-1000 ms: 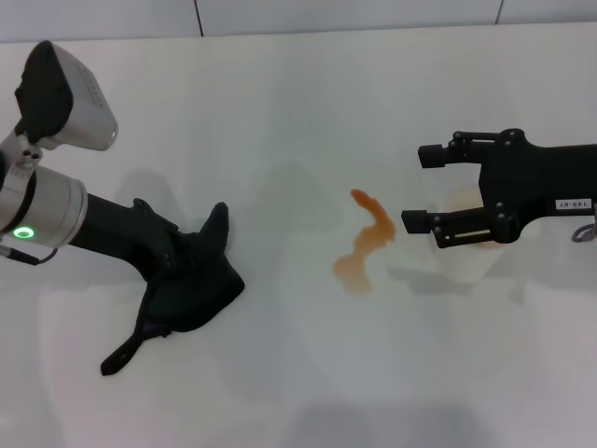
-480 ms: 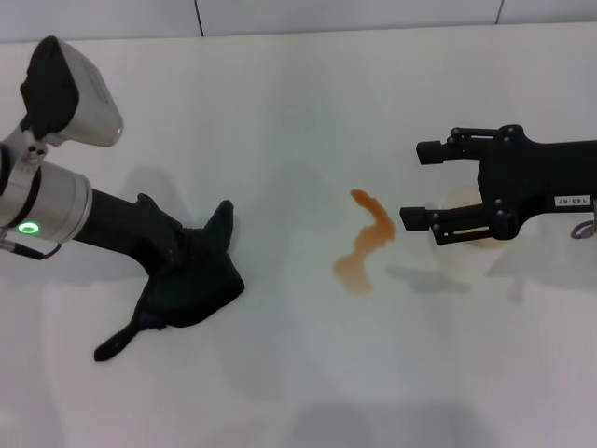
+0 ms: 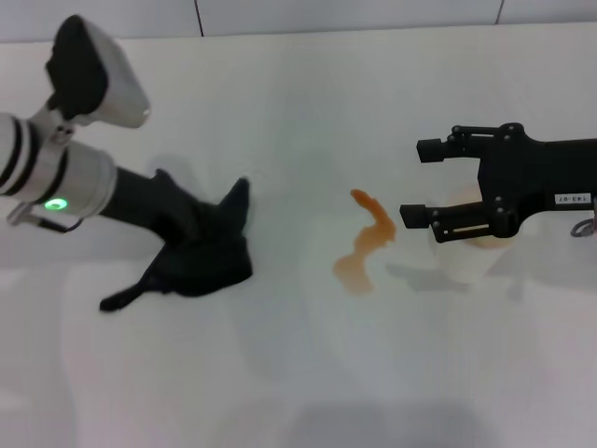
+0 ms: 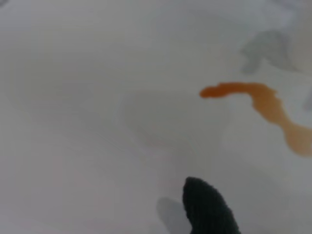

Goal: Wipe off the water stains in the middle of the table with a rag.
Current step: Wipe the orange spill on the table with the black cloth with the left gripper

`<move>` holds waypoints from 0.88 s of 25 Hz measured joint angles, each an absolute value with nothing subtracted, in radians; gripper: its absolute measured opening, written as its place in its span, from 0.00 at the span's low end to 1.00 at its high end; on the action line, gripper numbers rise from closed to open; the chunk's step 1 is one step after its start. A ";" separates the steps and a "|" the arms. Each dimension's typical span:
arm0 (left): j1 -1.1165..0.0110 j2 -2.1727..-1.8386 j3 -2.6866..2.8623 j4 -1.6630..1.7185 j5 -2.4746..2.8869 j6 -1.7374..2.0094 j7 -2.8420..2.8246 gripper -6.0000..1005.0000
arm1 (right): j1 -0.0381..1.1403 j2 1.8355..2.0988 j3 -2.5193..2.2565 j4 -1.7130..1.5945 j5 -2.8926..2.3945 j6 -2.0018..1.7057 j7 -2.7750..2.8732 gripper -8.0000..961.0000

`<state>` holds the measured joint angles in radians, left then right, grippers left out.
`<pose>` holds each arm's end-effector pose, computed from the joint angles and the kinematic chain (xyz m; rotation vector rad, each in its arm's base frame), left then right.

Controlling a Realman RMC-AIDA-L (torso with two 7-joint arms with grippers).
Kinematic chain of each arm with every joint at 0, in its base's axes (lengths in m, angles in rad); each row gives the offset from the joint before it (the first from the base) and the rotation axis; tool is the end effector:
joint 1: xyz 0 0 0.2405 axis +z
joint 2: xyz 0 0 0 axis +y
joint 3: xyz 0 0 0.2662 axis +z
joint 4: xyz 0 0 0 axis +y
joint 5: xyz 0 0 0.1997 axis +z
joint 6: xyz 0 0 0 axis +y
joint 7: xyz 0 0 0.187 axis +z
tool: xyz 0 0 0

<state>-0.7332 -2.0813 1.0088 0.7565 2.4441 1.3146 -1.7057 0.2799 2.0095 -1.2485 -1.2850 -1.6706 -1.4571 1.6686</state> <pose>-0.2480 0.3850 -0.0777 -2.8801 -0.4835 0.2078 0.1861 0.3184 -0.0060 -2.7954 0.2924 0.5962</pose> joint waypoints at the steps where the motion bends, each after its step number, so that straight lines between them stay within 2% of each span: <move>1: -0.749 -2.081 1.010 0.734 2.434 1.295 -1.700 0.09 | 0.281 2.010 -1.249 -1.285 -1.671 -1.456 1.671 0.89; 8: -0.819 -2.082 1.023 0.660 2.370 1.208 -1.668 0.09 | 0.287 2.009 -1.247 -1.288 -1.670 -1.452 1.674 0.89; 22: -0.824 -2.086 1.202 0.607 1.978 0.918 -1.640 0.09 | 0.287 2.006 -1.206 -1.297 -1.680 -1.449 1.671 0.89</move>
<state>-0.8238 -2.0862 1.2024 0.6073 1.9781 0.9184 -1.6400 0.2872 2.0062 -1.2064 -1.2974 -1.6801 -1.4493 1.6709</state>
